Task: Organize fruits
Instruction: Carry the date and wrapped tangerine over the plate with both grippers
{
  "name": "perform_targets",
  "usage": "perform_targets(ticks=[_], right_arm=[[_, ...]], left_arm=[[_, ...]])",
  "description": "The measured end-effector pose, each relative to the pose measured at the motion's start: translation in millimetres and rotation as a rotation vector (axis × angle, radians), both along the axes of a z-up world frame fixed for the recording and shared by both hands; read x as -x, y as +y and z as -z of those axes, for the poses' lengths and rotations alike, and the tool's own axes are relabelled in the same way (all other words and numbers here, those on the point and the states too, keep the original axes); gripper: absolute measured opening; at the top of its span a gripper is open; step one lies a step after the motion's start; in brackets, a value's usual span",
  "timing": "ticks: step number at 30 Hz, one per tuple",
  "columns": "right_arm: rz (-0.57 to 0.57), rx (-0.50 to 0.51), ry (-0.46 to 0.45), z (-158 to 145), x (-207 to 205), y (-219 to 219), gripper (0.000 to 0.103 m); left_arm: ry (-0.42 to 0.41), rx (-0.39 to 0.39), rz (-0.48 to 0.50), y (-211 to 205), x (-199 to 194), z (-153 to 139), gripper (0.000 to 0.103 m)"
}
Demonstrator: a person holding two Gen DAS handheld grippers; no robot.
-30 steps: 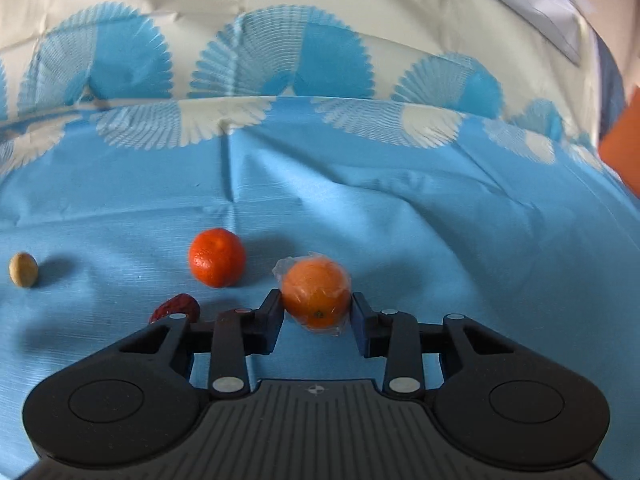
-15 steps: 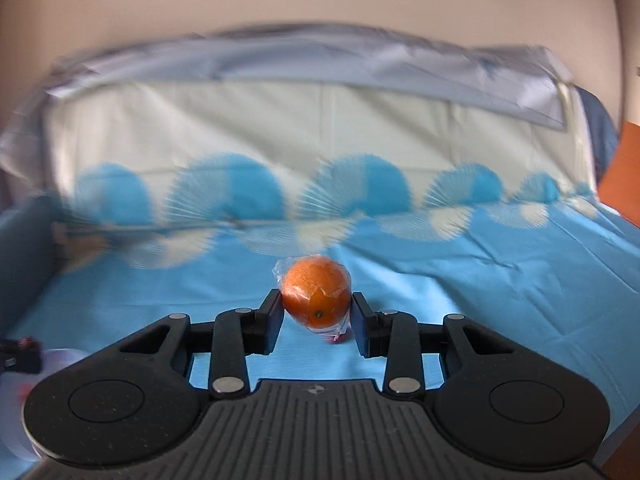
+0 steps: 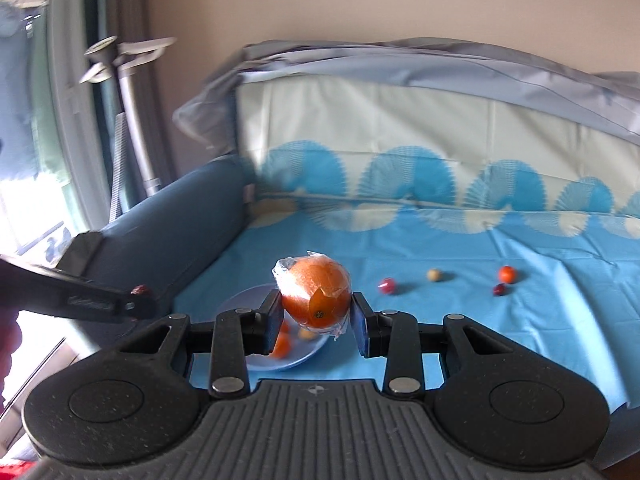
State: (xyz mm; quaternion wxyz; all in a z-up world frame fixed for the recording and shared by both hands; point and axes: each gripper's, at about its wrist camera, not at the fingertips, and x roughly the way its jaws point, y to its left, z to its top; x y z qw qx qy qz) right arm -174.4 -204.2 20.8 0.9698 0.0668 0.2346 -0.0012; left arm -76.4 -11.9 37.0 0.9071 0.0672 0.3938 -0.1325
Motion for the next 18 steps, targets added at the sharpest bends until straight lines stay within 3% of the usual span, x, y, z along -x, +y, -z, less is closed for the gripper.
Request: perform_targets(ticks=[8, 18], right_arm=[[-0.090, 0.067, 0.002, -7, 23, 48, 0.038], [-0.103, 0.097, -0.020, -14, 34, 58, 0.038]], left_arm=[[-0.040, 0.036, -0.013, 25, 33, -5, 0.023], [-0.055, 0.054, -0.021, 32, 39, -10, 0.023]])
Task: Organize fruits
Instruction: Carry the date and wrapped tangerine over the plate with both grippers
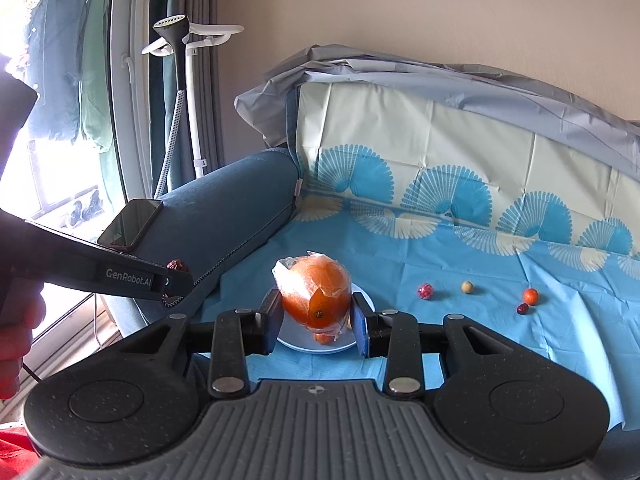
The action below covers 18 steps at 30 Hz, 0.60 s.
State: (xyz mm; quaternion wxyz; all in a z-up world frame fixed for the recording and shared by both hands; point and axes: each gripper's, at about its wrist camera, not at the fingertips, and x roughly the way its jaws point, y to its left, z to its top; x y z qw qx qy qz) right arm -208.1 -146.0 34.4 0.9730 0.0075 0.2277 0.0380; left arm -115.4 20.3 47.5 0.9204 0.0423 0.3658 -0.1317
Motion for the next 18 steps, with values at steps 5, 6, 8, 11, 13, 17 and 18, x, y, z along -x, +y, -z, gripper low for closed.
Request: perform_targets(ticks=[5, 6, 8, 11, 13, 17, 18], right_arm=[[0.000, 0.001, 0.014, 1, -1, -1, 0.038], [0.000, 0.002, 0.016, 1, -2, -1, 0.038], [-0.003, 0.003, 0.024, 2, -4, -1, 0.038], [-0.006, 0.005, 0.039, 4, -11, 0, 0.038], [-0.006, 0.005, 0.050, 5, -14, 0, 0.038], [-0.011, 0.009, 0.076, 9, -26, -1, 0.038], [-0.011, 0.007, 0.085, 9, -30, -1, 0.038]], left_arm=[[0.019, -0.002, 0.000, 0, -4, 4, 0.023], [0.022, -0.002, -0.001, 0, -5, 5, 0.023], [0.030, 0.000, -0.002, 1, -7, 7, 0.023], [0.043, 0.004, -0.009, 3, -12, 10, 0.023], [0.050, 0.003, -0.009, 4, -17, 11, 0.023], [0.056, 0.007, -0.023, 7, -29, 11, 0.023], [0.057, 0.009, -0.027, 9, -33, 11, 0.023]])
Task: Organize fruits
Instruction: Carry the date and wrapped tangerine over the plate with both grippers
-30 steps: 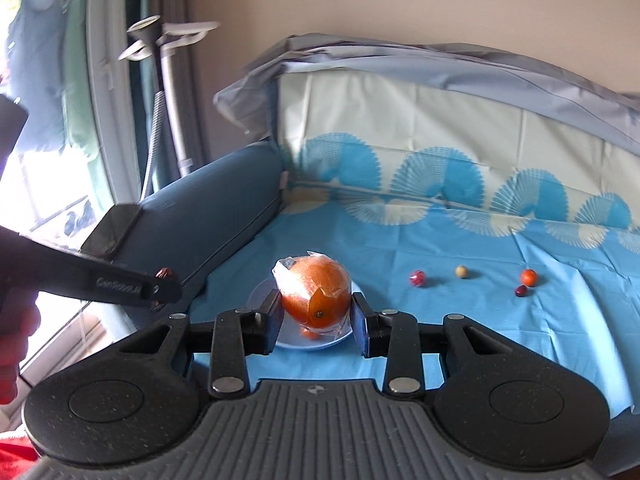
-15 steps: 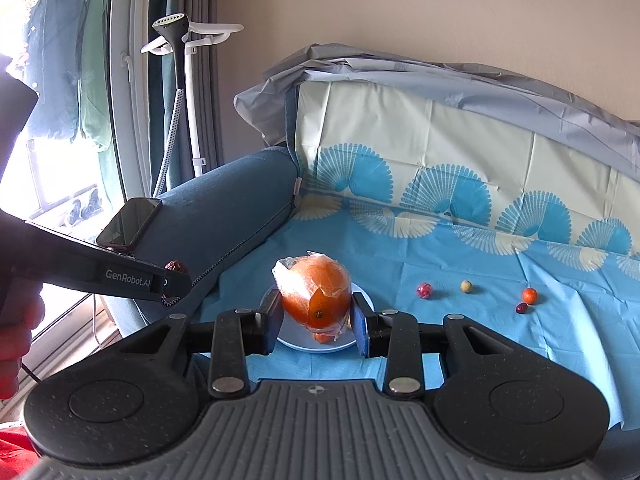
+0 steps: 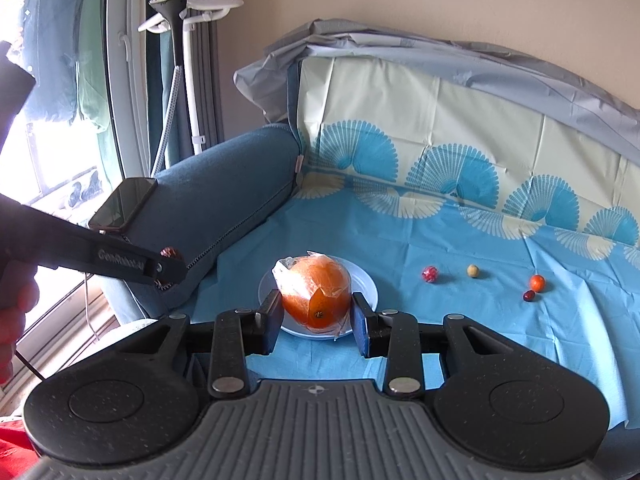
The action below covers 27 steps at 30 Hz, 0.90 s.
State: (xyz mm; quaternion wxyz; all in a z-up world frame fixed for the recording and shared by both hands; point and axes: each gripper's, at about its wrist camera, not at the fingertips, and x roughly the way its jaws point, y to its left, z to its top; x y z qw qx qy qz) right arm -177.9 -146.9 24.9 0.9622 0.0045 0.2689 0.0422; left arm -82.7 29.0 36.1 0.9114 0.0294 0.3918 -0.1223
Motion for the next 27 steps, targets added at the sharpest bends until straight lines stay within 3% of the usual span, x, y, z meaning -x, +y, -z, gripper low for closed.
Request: perform_targets(ticks=[14, 27], right_arm=[[0.017, -0.031, 0.082, 30, -73, -3, 0.038], [0.040, -0.034, 0.201, 93, -171, -15, 0.038]], left_arm=[[0.082, 0.015, -0.051, 3, -61, 33, 0.023], [0.203, -0.015, -0.041, -28, -154, 98, 0.023]])
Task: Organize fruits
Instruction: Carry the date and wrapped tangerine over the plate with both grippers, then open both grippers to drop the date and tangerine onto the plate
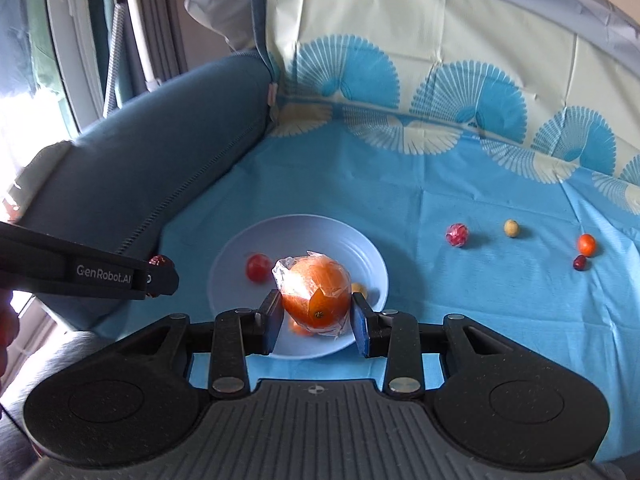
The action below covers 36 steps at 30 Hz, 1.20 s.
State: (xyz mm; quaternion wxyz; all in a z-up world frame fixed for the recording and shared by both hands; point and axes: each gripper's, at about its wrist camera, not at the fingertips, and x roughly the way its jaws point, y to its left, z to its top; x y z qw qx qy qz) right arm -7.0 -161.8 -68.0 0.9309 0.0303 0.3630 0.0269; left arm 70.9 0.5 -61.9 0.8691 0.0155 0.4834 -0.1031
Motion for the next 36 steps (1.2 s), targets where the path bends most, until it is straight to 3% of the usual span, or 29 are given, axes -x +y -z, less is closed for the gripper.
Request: perform_targets(ticks=[10, 18, 19, 20, 21, 22, 23, 24, 29, 36], right_arm=[[-0.022, 0.055, 0.048, 52, -63, -6, 0.038], [-0.028, 0.042, 0.075, 74, -89, -13, 0.038], [-0.036, 0.032, 0.078, 75, -93, -13, 0.038], [-0.040, 0.025, 0.081, 76, -96, -13, 0.039], [-0.037, 0.023, 0.078, 76, -98, -13, 0.047], [-0.036, 0.021, 0.081, 76, -99, -13, 0.055], [-0.031, 0.018, 0.089, 74, -100, -14, 0.072], [-0.017, 0.014, 0.092, 70, -98, -15, 0.082], [-0.023, 0.020, 0.114, 45, -65, -15, 0.092], [-0.038, -0.011, 0.067, -12, 12, -4, 0.102]], left_arm=[[0.034, -0.004, 0.037, -25, -54, 45, 0.023], [0.031, -0.027, 0.050, -30, -80, 65, 0.024], [0.033, -0.029, 0.051, -30, -82, 66, 0.034], [0.030, -0.024, 0.052, -29, -84, 66, 0.055], [0.022, -0.014, 0.048, -27, -84, 63, 0.069], [0.014, -0.012, 0.030, -24, -84, 60, 0.096], [0.001, -0.010, 0.002, -22, -82, 55, 0.103], [-0.017, 0.006, -0.020, -17, -78, 49, 0.103], [0.030, 0.050, -0.038, 3, -54, 26, 0.103], [-0.028, -0.041, -0.093, 24, 19, -9, 0.103]])
